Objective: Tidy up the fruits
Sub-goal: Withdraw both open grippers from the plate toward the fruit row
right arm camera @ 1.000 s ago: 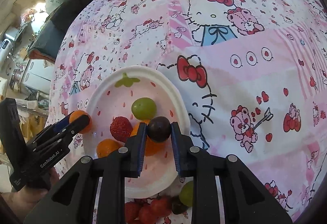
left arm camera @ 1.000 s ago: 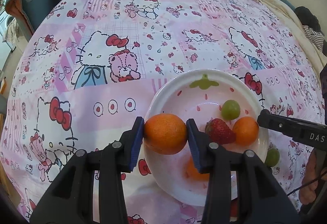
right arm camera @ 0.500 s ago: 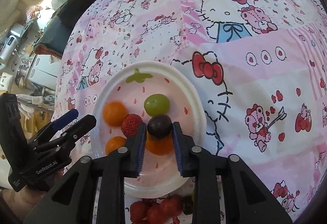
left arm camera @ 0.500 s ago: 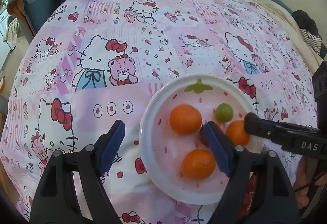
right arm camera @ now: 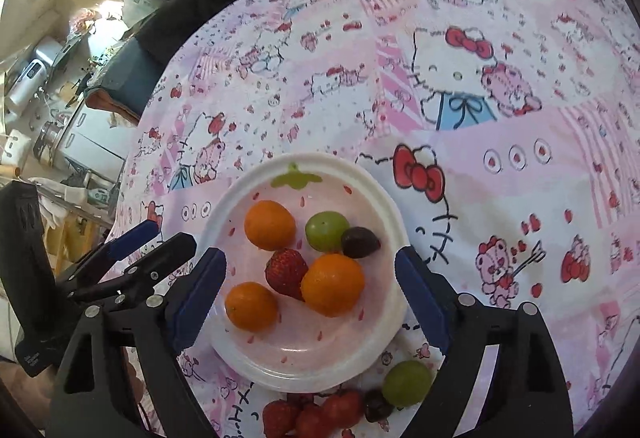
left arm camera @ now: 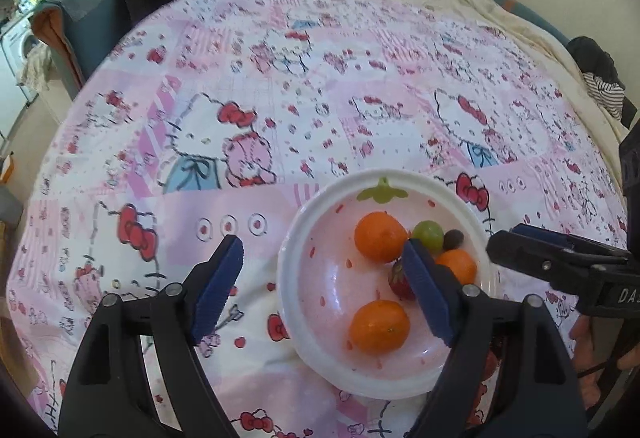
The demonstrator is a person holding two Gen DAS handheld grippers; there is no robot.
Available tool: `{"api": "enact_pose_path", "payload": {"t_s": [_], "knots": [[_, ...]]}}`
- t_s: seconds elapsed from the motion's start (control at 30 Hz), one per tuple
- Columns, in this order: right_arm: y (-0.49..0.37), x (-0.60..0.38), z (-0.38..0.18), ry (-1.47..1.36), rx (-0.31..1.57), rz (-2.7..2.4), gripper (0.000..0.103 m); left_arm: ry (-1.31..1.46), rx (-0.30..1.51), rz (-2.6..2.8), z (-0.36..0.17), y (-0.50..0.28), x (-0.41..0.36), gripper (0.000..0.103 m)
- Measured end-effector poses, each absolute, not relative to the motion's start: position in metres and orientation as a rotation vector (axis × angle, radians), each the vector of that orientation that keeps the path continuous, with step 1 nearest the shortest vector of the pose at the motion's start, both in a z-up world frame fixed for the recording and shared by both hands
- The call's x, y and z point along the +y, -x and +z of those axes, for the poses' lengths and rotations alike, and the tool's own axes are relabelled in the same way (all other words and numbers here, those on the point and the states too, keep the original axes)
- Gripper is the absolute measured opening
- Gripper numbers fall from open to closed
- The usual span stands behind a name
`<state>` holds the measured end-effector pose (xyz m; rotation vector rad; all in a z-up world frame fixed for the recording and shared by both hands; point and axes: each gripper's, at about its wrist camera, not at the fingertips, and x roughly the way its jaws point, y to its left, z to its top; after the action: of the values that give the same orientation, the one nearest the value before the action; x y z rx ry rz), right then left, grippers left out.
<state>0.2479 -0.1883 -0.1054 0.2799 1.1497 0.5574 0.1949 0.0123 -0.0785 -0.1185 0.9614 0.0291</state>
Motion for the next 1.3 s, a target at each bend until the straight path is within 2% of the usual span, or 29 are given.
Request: {"api": "enact_pose_path", "payload": {"t_s": [0.7,0.77,0.83,1.07,1.3], "knots": [[-0.184,-0.224,-0.046,-0.271,1.016,0.496,0.089,0.178,0.879,0.073,-0.040,-0.139,0.020,0.079],[-0.176,-0.229,-0.043,-0.283,1.011,0.481,0.089,0.176,0.877,0.066,-0.038,-0.131,0.019,0.084],[-0.168,-0.235,-0.041,-0.301,1.008,0.465,0.089,0.171,0.869,0.065,-0.035,-0.123,0.018,0.093],[-0.144,-0.258,-0.040,-0.386,1.007,0.439,0.089,0.185,0.858,0.091,-0.029,-0.104,0.028,0.094],[-0.133,-0.282,-0.050,-0.447,1.026,0.377,0.089,0.185,0.946,0.083,-0.047,-0.097,0.024,0.094]]}}
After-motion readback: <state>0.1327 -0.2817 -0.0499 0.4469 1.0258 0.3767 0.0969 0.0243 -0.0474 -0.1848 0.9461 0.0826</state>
